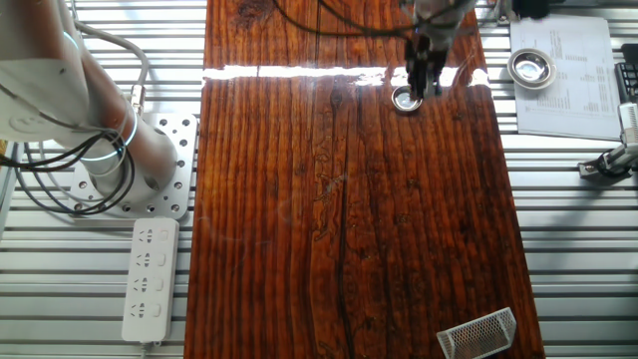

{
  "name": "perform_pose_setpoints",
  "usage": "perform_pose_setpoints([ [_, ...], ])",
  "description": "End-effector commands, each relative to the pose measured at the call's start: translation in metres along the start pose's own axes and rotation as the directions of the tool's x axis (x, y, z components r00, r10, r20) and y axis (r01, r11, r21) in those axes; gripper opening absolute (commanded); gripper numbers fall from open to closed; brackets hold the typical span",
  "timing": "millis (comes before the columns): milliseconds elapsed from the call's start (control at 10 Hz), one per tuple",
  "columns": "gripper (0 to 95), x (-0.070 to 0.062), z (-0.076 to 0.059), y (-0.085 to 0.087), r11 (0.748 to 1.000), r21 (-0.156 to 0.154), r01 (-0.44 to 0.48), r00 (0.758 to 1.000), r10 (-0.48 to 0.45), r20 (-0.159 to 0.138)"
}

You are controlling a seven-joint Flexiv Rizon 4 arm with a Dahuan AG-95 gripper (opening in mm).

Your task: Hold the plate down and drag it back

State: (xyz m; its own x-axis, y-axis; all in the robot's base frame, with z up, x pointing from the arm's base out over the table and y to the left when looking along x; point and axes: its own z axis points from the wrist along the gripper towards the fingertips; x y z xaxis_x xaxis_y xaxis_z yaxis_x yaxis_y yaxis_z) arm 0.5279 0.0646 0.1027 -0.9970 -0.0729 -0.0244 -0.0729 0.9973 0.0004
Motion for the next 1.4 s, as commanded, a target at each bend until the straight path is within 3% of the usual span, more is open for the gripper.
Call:
perform_pose_setpoints([
  [100, 0.0, 0.0072, -0.0018, -0.0164, 1.000, -0.018, 0.016, 1.000, -0.016, 0.000],
  [300, 0.0, 0.0107, -0.0002, -0.0188, 1.000, -0.017, 0.020, 1.000, -0.020, 0.002],
  [700, 0.0, 0.0107, 0.0014, -0.0195, 0.999, -0.014, -0.033, 0.999, 0.034, 0.033],
  [900, 0.0, 0.0102, 0.0034, -0.0201, 1.000, 0.005, -0.023, 0.998, 0.023, 0.057],
  [1100, 0.0, 0.0103, 0.0034, -0.0201, 0.999, 0.043, 0.004, 0.998, -0.006, 0.058],
  [1400, 0.0, 0.0103, 0.0035, -0.0201, 0.999, 0.042, 0.004, 0.998, -0.006, 0.062],
])
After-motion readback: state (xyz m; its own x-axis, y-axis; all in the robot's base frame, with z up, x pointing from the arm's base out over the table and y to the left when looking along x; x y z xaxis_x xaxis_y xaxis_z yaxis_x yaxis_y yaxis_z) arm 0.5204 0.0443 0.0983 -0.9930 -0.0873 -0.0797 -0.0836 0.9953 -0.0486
